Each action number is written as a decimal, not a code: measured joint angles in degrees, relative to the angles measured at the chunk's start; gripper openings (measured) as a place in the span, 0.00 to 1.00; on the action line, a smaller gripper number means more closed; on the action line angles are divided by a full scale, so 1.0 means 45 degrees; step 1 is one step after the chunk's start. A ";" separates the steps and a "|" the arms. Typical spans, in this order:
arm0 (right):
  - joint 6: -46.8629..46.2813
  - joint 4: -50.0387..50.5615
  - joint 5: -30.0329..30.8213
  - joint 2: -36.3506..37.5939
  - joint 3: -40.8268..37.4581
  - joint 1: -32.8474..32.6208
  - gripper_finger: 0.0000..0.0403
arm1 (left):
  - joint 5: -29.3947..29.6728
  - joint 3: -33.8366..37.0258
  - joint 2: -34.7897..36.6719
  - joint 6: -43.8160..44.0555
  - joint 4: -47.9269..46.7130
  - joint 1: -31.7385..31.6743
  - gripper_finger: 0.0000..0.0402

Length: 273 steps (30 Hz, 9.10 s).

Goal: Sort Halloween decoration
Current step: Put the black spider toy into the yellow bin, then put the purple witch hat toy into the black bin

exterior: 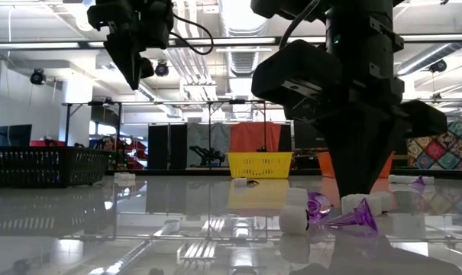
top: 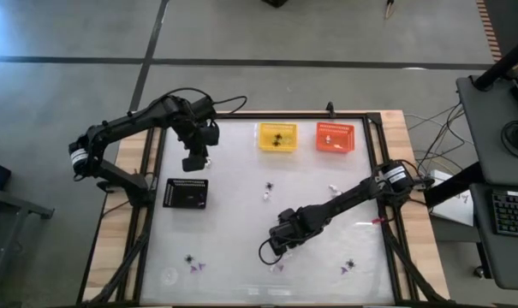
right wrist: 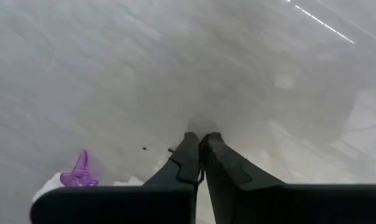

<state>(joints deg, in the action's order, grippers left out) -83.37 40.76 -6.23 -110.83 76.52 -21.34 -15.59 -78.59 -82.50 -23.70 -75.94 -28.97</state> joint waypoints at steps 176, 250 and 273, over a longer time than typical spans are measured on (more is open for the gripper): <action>1.2632 0.0115 0.0042 0.3891 0.0618 0.9967 0.35 | 0.1990 -0.0040 -0.5343 0.1224 0.4808 -0.3547 0.25; 1.2531 0.0221 0.0003 0.3895 0.0618 0.9627 0.35 | 0.3202 -0.1526 -0.7106 -0.0860 0.2914 -0.3542 0.17; 1.2526 0.0221 0.0003 0.3895 0.0618 0.9627 0.35 | 0.2592 -0.1445 -0.7169 -0.4560 0.3489 -0.3487 0.24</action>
<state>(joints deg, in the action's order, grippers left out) -27.00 41.76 -6.22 -93.30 79.31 21.98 -3.93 -85.09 -114.76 -44.23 -60.24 -44.66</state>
